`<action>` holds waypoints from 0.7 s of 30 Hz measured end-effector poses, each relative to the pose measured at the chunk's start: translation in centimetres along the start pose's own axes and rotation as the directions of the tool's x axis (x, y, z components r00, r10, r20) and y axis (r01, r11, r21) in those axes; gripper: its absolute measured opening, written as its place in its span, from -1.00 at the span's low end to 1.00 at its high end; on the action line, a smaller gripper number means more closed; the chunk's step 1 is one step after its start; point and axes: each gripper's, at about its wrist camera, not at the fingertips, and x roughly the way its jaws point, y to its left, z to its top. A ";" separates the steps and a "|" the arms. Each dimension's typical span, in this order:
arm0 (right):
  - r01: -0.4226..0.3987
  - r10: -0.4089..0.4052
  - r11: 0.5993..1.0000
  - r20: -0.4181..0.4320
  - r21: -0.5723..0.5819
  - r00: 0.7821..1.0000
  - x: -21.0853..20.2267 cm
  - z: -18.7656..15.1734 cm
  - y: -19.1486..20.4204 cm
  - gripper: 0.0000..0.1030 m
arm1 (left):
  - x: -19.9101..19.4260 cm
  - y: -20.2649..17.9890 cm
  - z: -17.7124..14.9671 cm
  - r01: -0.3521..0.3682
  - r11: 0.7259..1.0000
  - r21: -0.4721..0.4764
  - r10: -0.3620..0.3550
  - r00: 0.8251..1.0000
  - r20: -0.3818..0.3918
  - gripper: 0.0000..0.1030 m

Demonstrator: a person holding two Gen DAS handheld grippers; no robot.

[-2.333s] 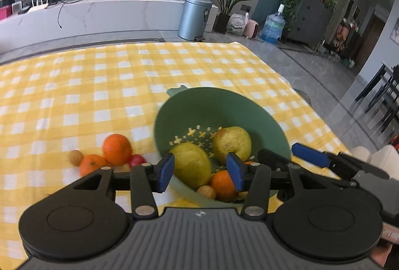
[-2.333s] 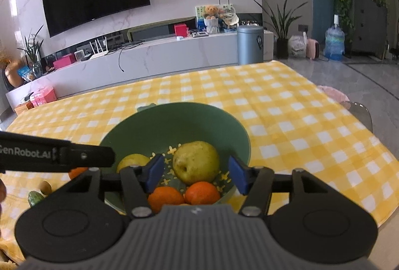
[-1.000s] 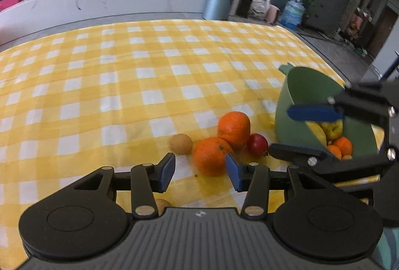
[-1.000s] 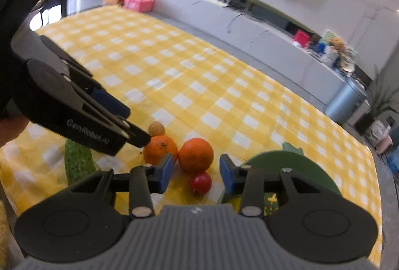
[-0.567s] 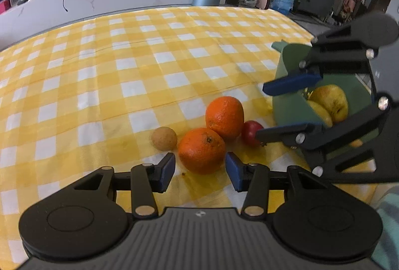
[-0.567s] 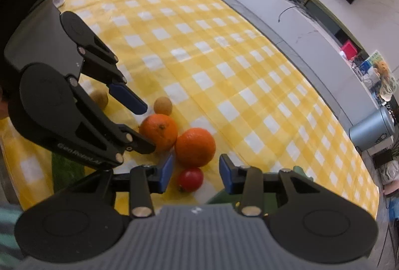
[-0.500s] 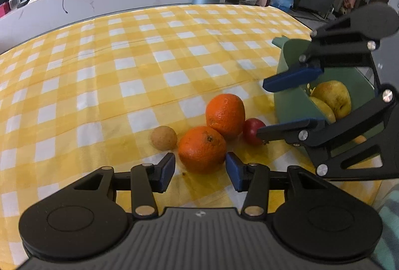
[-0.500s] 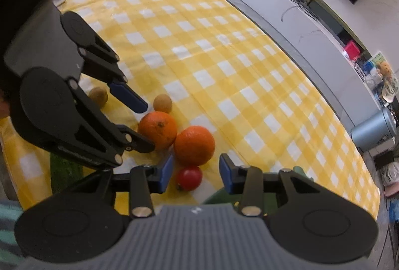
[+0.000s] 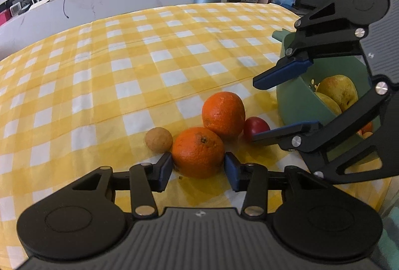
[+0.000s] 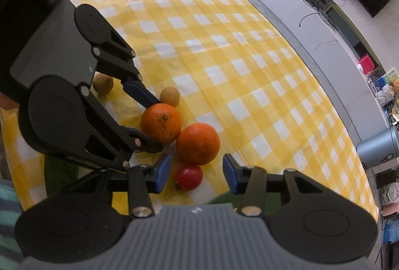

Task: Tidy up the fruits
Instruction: 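Grasp an orange with the left tool while the right tool grasps another orange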

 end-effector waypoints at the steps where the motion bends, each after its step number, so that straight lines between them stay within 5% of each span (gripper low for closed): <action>1: -0.001 0.001 1.000 -0.007 -0.001 1.000 0.2 0.1 -0.1 -0.15 | -0.2 0.1 0.0 0.001 1.000 -0.008 -0.001 1.000 -0.006 -0.02; 10: -0.040 0.040 0.999 -0.035 0.006 0.999 1.9 1.4 -0.5 -0.09 | -2.0 1.6 0.8 0.046 0.998 -0.039 -0.049 0.996 -0.079 -0.03; 21: -0.056 0.054 0.998 -0.067 -0.019 0.996 4.2 2.5 -0.2 -0.06 | -1.1 1.5 0.1 -0.003 1.000 0.009 0.004 0.995 -0.104 0.01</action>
